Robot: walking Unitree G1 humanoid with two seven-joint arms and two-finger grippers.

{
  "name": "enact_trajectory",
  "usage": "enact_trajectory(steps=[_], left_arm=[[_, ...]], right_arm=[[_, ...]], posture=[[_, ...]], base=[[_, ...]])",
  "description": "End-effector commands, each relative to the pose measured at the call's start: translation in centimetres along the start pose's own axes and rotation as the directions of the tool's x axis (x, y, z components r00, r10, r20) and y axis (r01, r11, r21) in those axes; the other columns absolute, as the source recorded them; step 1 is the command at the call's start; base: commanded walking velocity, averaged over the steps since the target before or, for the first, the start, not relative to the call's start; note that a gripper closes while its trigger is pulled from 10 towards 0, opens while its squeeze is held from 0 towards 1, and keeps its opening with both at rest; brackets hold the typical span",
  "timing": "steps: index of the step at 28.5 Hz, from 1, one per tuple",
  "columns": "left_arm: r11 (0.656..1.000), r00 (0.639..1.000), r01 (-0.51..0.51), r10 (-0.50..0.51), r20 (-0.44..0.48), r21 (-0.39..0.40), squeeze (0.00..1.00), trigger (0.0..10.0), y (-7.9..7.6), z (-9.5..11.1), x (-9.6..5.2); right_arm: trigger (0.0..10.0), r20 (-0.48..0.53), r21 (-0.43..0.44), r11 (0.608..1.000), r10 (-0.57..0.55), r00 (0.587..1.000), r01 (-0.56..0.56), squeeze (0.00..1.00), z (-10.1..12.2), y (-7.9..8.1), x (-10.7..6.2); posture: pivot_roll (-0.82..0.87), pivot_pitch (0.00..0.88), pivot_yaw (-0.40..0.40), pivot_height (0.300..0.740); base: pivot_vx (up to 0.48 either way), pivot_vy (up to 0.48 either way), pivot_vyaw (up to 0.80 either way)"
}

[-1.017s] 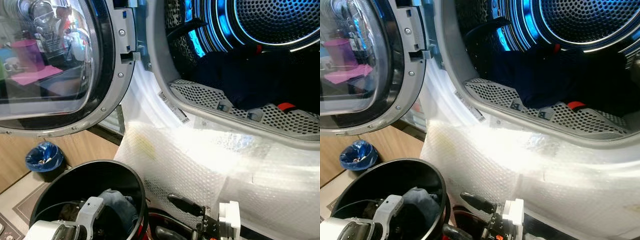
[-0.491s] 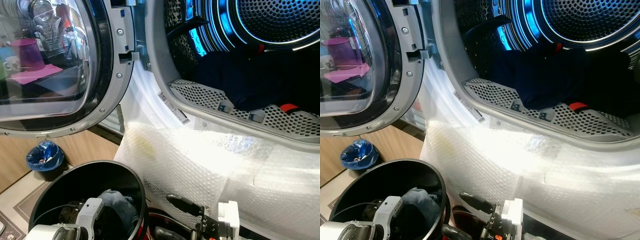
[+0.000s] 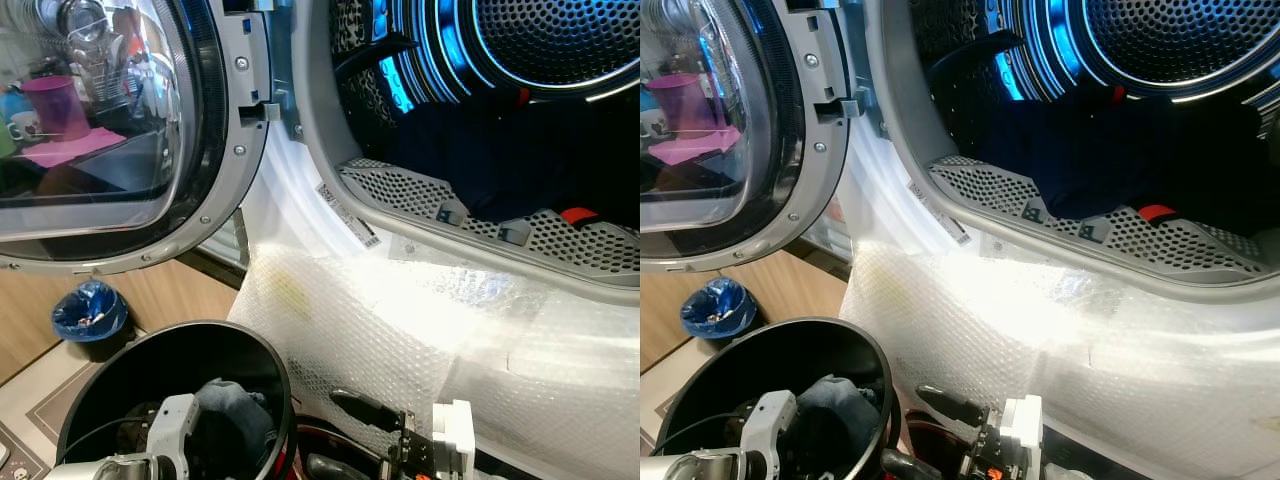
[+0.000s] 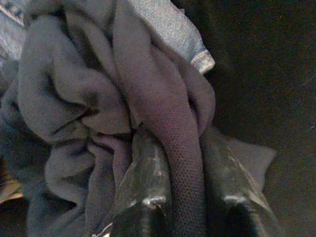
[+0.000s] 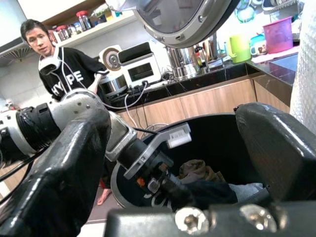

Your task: Clothes washing

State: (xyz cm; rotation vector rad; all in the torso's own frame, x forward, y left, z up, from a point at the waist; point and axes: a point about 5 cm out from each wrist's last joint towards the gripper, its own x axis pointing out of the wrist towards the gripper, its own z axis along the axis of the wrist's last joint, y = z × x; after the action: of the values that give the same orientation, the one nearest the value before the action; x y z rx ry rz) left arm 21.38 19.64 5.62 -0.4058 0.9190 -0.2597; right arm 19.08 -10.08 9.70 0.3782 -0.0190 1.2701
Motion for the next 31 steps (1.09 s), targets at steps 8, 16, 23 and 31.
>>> enact_trajectory(steps=[8,16,23,31], left_arm=[[0.987,0.951,0.159,-0.15,0.271,-0.011,0.0,0.0,-2.0,2.5,-4.6],[0.937,0.858,0.325,-0.348,0.378,0.125,0.0,0.0,-3.4,3.5,-8.2],[0.886,0.781,0.389,-0.463,0.419,0.253,0.0,0.0,-3.9,4.7,-10.6],[0.806,0.736,0.406,-0.568,0.368,0.431,0.0,0.0,-5.1,6.5,-11.9]], right_arm=[[10.0,-0.011,0.01,0.999,0.031,0.999,-0.031,0.0,0.1,-0.5,0.2],[10.0,-0.013,0.005,0.999,0.033,0.999,-0.033,0.0,0.3,-1.0,0.1],[10.0,-0.008,-0.003,1.0,0.031,0.999,-0.031,0.0,0.7,-1.4,0.1],[10.0,-0.001,-0.016,1.0,0.013,1.0,-0.013,0.0,1.1,-1.8,-0.2]], posture=[[0.07,0.037,0.004,0.74],[0.09,0.04,-0.003,0.74],[0.1,0.05,-0.008,0.74],[0.09,0.049,-0.01,0.74]], base=[[0.0,0.0,0.0],[0.0,0.0,0.0],[0.0,0.0,0.0],[0.0,0.0,0.0]])
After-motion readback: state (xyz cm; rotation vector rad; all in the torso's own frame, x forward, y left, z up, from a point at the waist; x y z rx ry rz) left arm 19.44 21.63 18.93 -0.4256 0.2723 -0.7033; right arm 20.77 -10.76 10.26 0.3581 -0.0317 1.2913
